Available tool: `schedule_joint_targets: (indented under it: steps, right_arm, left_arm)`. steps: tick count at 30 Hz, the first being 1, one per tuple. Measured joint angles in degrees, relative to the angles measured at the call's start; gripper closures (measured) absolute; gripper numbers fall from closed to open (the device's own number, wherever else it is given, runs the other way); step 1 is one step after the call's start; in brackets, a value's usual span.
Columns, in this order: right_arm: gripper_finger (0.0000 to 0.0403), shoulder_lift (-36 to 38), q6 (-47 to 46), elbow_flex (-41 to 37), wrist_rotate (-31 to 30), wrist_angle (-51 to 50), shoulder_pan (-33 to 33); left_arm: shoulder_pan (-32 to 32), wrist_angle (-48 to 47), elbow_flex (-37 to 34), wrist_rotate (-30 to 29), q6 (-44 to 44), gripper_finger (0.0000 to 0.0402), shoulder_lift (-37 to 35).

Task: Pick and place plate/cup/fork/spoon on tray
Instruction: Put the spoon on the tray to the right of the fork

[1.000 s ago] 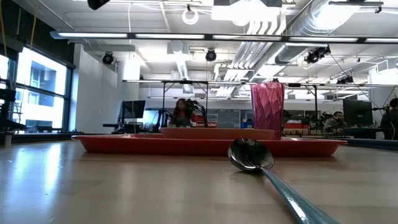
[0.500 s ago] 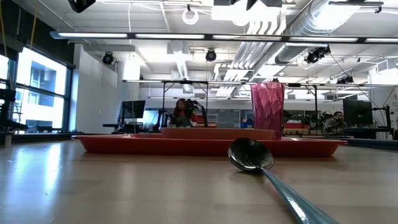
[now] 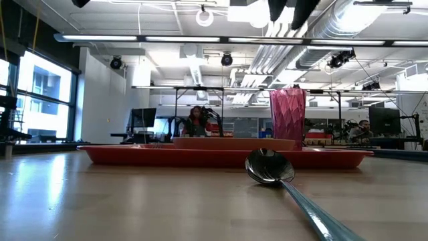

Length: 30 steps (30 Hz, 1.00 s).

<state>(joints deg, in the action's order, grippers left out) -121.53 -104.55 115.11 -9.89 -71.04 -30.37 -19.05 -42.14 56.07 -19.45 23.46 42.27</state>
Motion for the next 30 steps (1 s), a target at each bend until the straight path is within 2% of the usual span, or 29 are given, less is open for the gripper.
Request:
schedule_joint_targets:
  steps: [13, 20, 27, 30]
  right_arm:
    - [0.0274, -6.71, -2.49, 0.0, 2.13, 3.27, -0.33]
    - [0.0274, -10.06, -2.54, 0.0, 3.36, 7.66, 0.23]
    - [0.0274, -14.7, -2.29, -0.02, 9.84, 11.82, 0.84]
    - [0.0274, -15.12, -3.48, -0.02, 10.52, 12.31, 0.83]
  left_arm:
    - [-1.77, -0.04, 0.0, -2.47, -0.2, 0.0287, -0.01]
    - [-1.75, -0.08, 0.0, -2.43, -1.57, 0.0287, -0.01]
    - [-1.74, -0.16, 0.0, -1.11, -1.64, 0.0287, -0.01]
    - [-1.74, -0.24, 0.0, -0.66, -1.68, 0.0287, -0.01]
